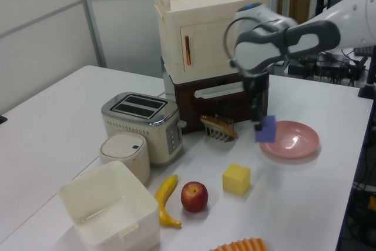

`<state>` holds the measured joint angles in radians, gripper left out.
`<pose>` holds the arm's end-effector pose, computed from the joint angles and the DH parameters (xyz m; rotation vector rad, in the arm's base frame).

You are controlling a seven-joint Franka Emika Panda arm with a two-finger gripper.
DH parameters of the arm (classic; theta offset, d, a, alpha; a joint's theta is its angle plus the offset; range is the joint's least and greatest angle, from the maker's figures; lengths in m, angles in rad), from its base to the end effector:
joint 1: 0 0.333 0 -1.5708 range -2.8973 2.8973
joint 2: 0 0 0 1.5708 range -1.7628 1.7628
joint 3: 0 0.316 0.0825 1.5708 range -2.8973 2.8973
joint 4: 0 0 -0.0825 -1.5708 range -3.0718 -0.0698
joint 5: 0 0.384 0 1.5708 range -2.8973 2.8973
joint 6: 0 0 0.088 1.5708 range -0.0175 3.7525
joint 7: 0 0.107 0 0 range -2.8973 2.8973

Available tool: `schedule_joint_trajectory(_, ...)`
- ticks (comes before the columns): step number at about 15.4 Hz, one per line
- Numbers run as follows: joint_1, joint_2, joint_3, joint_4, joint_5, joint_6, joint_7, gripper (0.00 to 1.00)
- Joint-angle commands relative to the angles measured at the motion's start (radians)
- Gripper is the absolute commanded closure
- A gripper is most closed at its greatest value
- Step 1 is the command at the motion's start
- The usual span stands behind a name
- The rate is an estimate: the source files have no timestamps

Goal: Put the purple cube on the table
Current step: 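Lift the purple cube off the plate and carry it beside the yellow cube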

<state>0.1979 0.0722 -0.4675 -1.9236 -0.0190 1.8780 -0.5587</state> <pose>0.5433 -0.1472 0.4468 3.1001 0.4608 -0.1900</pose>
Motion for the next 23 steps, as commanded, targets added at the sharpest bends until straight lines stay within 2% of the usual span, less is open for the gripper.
schedule_joint_trajectory(1, 0.046, 0.003, 0.111, 0.000, 0.010, -0.019, 0.256, 0.81)
schedule_joint_trajectory(4, 0.045, 0.030, 0.191, -0.003, 0.007, -0.014, 0.354, 0.80)
schedule_joint_trajectory(6, 0.049, 0.034, 0.202, 0.000, 0.007, -0.019, 0.371, 0.80)
schedule_joint_trajectory(9, 0.068, 0.032, 0.279, -0.006, 0.007, -0.026, 0.476, 0.78)
schedule_joint_trajectory(11, 0.069, 0.038, 0.306, -0.024, 0.007, -0.025, 0.503, 0.58)
schedule_joint_trajectory(12, 0.068, 0.047, 0.310, -0.031, 0.005, -0.022, 0.507, 0.42)
schedule_joint_trajectory(13, 0.068, 0.060, 0.310, -0.029, 0.005, -0.022, 0.508, 0.05)
schedule_joint_trajectory(14, 0.068, 0.061, 0.310, -0.025, 0.002, -0.020, 0.508, 0.00)
schedule_joint_trajectory(19, 0.068, 0.035, 0.310, -0.014, -0.002, -0.039, 0.508, 0.00)
schedule_joint_trajectory(21, 0.061, 0.018, 0.311, 0.026, -0.004, -0.078, 0.557, 0.00)
schedule_joint_trajectory(23, 0.052, 0.006, 0.311, 0.115, -0.004, -0.149, 0.652, 0.00)
